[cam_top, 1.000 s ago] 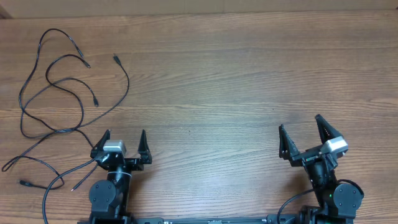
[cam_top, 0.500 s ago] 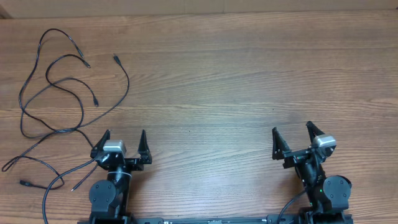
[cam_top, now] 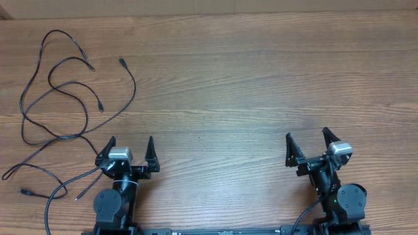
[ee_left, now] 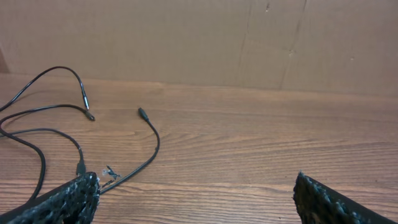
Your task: Untangle cables
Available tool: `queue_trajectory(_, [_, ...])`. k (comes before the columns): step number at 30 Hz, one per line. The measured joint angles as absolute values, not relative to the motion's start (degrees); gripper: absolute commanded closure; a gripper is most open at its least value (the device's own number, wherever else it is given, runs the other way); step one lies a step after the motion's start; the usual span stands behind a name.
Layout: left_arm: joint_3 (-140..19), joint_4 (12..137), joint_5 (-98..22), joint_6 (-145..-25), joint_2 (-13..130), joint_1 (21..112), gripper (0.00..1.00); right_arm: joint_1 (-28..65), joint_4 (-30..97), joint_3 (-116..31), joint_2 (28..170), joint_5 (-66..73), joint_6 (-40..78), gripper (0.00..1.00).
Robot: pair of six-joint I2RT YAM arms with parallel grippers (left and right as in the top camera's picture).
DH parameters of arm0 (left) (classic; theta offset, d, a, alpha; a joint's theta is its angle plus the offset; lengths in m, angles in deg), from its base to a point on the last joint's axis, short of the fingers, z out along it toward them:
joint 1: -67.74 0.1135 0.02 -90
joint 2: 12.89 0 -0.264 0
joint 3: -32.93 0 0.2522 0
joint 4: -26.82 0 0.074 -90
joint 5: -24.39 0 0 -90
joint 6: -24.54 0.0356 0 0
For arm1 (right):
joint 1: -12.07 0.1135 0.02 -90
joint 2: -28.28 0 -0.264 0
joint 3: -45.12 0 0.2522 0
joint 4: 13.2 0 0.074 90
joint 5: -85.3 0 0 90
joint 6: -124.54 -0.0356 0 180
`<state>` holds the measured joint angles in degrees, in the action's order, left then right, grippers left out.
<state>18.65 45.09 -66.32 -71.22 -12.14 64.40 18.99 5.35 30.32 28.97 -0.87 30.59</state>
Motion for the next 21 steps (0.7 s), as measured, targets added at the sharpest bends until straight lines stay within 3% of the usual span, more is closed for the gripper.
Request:
queue_trajectory(12, [18.7, 45.1, -66.3, -71.2, -12.1, 64.4, 0.00, 19.0, 5.2, 30.3, 29.0, 2.8, 38.5, 0.00])
queue_trajectory(21, [18.7, 45.1, -66.3, -71.2, -12.1, 64.4, 0.00, 19.0, 5.1, 30.3, 29.0, 2.9, 38.2, 0.00])
